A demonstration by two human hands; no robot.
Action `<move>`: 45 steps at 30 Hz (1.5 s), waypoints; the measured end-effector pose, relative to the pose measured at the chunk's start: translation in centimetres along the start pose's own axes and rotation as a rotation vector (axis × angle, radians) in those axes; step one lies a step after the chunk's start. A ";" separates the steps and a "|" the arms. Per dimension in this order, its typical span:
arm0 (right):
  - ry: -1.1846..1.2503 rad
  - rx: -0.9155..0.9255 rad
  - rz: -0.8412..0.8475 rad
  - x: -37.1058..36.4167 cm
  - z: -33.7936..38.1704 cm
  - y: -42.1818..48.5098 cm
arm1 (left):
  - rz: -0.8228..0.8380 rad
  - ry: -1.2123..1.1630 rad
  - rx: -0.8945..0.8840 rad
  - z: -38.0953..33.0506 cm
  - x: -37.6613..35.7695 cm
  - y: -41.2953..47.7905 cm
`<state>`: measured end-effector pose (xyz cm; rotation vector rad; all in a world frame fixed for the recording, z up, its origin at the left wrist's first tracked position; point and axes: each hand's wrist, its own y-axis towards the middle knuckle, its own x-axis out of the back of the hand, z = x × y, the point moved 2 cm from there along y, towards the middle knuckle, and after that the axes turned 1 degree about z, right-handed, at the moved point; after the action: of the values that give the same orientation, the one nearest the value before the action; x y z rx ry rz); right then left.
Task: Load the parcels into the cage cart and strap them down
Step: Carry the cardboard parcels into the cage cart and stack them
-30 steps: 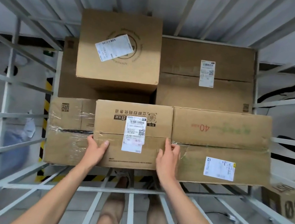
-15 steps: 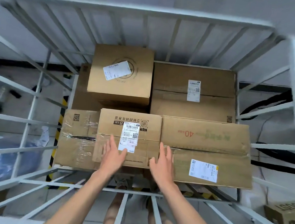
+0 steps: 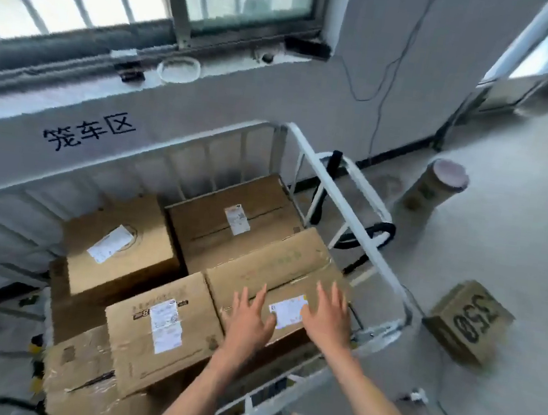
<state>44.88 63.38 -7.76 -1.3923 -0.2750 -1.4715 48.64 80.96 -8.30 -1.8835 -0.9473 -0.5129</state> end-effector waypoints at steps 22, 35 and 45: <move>0.429 -0.603 -0.368 16.8 -41.2 -5.1 | 0.228 0.332 -0.613 -43.8 -22.8 -1.8; 0.518 -0.647 -0.354 22.2 -54.4 2.3 | 0.311 0.411 -0.601 -57.3 -32.6 4.8; 0.670 -0.804 -0.275 25.4 -66.2 16.8 | 0.425 0.556 -0.612 -70.5 -42.8 20.2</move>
<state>24.13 -6.24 -14.14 -1.3753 0.6403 -2.3274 41.02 -3.35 -15.10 -2.2075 -0.0021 -1.0706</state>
